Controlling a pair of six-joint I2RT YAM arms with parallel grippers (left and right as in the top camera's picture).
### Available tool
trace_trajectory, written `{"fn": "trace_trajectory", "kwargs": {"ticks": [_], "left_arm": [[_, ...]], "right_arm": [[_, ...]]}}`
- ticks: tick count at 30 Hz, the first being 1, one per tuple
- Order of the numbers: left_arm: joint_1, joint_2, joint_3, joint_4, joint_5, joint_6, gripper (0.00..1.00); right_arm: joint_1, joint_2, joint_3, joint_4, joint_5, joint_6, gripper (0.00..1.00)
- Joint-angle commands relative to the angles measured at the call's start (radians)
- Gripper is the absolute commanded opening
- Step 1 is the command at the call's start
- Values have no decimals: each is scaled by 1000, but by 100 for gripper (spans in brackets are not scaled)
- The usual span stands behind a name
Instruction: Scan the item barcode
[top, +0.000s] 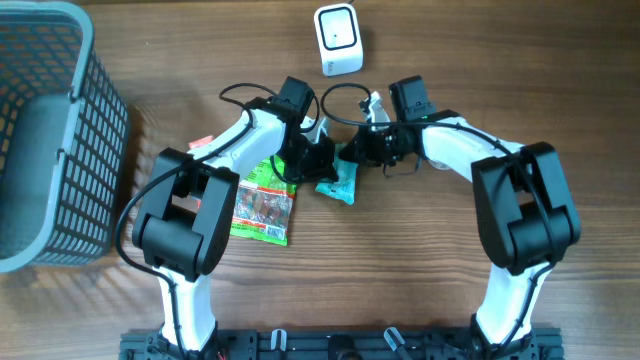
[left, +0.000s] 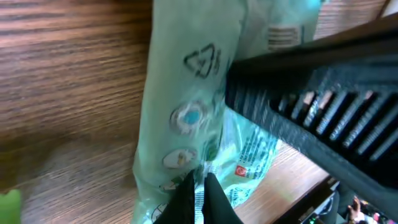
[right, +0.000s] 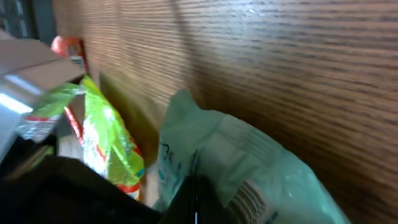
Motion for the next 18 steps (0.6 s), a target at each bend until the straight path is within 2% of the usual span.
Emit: {"fn": "trace_trajectory", "kwargs": {"ticks": [1, 3, 8, 12, 18], "left_arm": [[2, 53, -16, -85, -233, 20, 4], [2, 53, -17, -139, -303, 19, 4], [-1, 53, -72, -135, -299, -14, 4], [0, 43, -73, -204, -360, -13, 4], [5, -123, -20, -213, -385, -24, 4]], "right_arm": [[10, 38, -6, -16, 195, 46, 4], [10, 38, -6, -16, 218, 47, 4], [9, 38, -5, -9, 221, 47, 4], [-7, 38, -5, -13, 220, 47, 5], [-11, 24, 33, -9, 154, 3, 4]]}}
